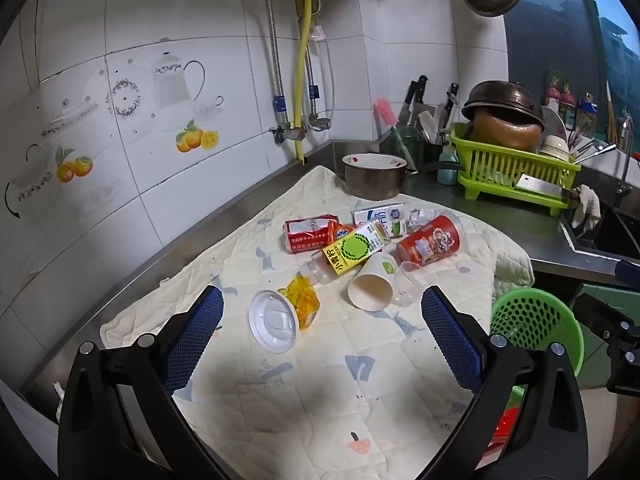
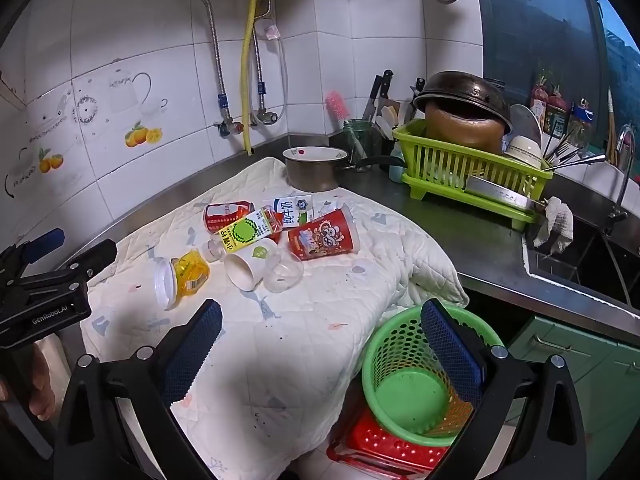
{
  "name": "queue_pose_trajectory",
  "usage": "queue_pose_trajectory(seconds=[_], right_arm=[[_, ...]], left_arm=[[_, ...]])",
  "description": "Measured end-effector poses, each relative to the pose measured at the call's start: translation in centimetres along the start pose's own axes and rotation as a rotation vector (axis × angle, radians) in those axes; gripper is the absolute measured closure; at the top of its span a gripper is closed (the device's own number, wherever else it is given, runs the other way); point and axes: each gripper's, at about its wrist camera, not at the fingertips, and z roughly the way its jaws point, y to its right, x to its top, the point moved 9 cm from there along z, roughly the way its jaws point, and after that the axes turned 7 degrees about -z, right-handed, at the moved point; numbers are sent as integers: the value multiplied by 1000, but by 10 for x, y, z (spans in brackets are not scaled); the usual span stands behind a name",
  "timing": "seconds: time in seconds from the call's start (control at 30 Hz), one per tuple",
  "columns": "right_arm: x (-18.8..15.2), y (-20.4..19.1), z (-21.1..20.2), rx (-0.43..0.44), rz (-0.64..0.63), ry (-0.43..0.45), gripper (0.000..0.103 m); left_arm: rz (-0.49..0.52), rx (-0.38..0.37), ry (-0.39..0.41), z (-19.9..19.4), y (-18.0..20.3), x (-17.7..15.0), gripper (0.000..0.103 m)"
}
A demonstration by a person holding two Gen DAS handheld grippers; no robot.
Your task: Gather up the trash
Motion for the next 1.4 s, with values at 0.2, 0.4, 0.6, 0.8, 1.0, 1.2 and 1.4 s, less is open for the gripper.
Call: queue_pose_trajectory(seconds=[0.2,0.4,0.6,0.8,1.0,1.2,1.4], right_arm=[[0,-1,1,1,0,0,6],[0,-2,0,2,0,2,6],[0,-2,0,4,0,1,6],[1,-3,3,4,-2,-3,6],[2,-7,5,8,-5,-6,6],[2,-6,7,12,-1,-6,6],[1,-5,8,16,-4,-5,6]], left_arm=[[-2,2,-3,1,-1,0,5],[-6,6,-4,3,-2,0,5],[-14,8,-10,4,-6,0,5],[-15,10,-11,5,-8,0,5],[-11,13,-11,4,-9,-1,5],[-15,21,-12,6,-11,0,5],[-15,23,-14,8,-11,0,5]])
